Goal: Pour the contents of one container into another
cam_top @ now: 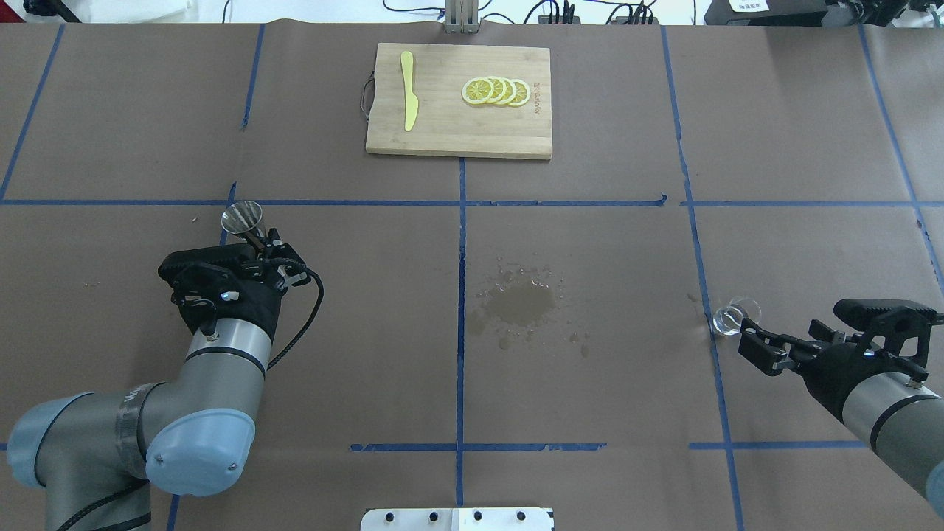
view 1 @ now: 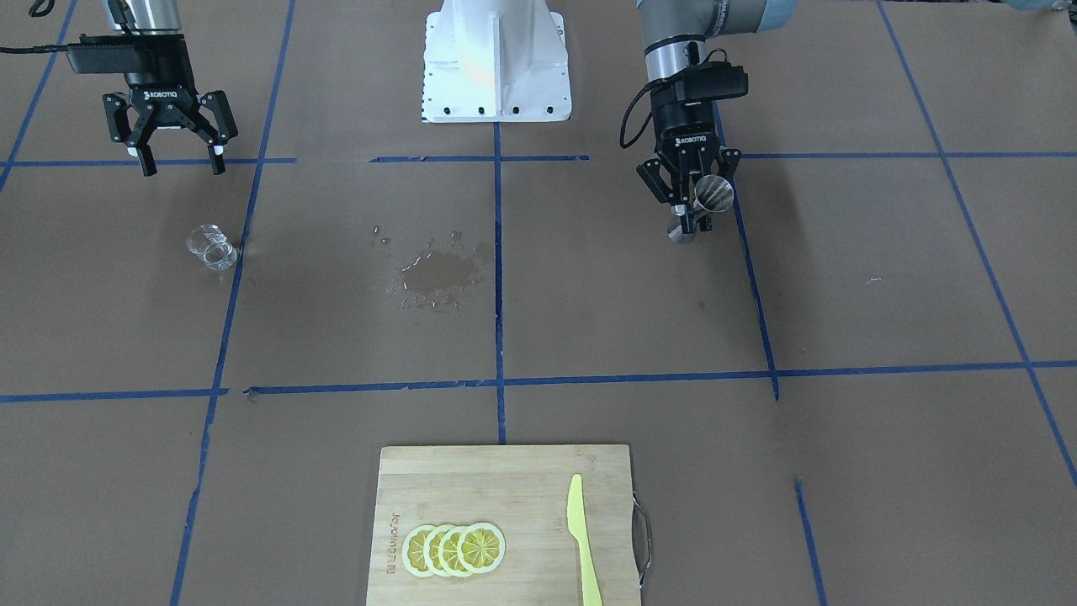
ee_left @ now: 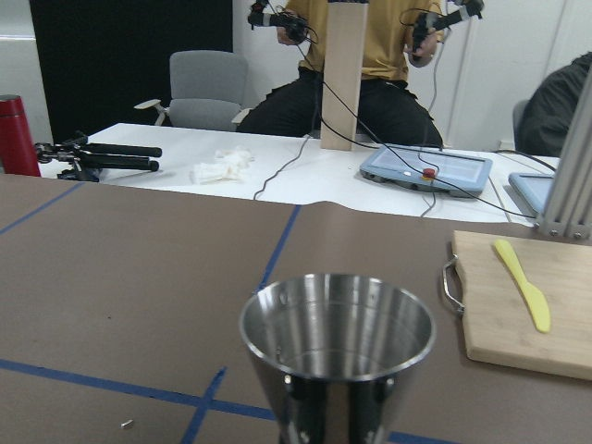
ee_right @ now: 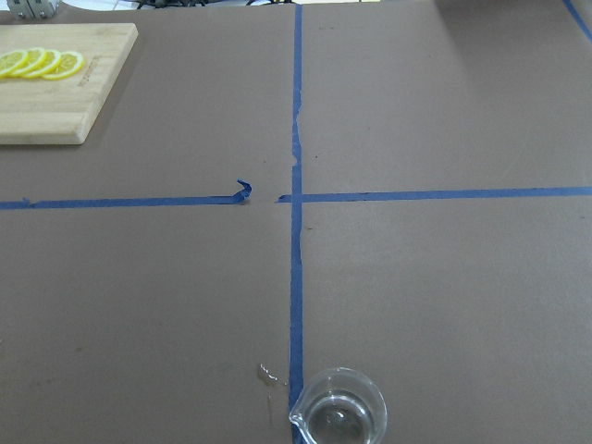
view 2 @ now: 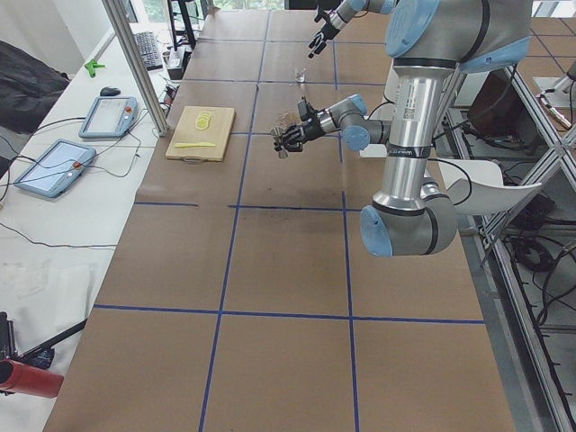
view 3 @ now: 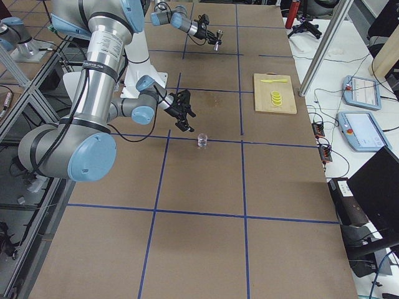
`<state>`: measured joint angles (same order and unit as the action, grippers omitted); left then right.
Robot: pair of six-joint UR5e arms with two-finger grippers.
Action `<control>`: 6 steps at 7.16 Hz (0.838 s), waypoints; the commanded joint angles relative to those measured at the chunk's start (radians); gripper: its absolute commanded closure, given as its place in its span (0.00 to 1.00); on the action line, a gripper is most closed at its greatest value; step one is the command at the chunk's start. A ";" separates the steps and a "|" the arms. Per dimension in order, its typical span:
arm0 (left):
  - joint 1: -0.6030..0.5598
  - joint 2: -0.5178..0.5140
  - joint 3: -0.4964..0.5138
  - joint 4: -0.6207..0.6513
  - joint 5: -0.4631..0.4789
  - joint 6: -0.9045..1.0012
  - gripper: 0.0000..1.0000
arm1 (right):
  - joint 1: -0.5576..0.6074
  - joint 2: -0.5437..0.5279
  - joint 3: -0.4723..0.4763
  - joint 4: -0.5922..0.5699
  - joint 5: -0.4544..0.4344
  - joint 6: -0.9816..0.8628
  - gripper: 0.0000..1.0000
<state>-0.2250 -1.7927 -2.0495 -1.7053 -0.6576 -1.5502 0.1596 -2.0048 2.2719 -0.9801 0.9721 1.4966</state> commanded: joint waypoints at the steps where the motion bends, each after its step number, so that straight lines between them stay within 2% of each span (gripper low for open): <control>1: 0.000 0.004 0.017 -0.155 -0.019 0.165 1.00 | -0.014 0.029 -0.023 0.001 -0.029 0.086 0.00; 2: 0.001 0.000 0.020 -0.307 -0.045 0.300 1.00 | -0.015 0.031 -0.040 0.001 -0.045 0.083 0.00; 3: 0.006 0.012 0.059 -0.546 -0.056 0.329 1.00 | -0.023 0.031 -0.054 0.000 -0.067 0.083 0.00; 4: 0.013 0.001 0.157 -0.747 -0.063 0.346 1.00 | -0.028 0.034 -0.080 0.001 -0.094 0.082 0.00; 6: 0.015 -0.008 0.172 -0.778 -0.091 0.465 1.00 | -0.034 0.037 -0.097 0.001 -0.110 0.080 0.00</control>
<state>-0.2117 -1.7940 -1.8957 -2.4373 -0.7373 -1.1454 0.1314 -1.9695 2.1867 -0.9788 0.8776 1.5783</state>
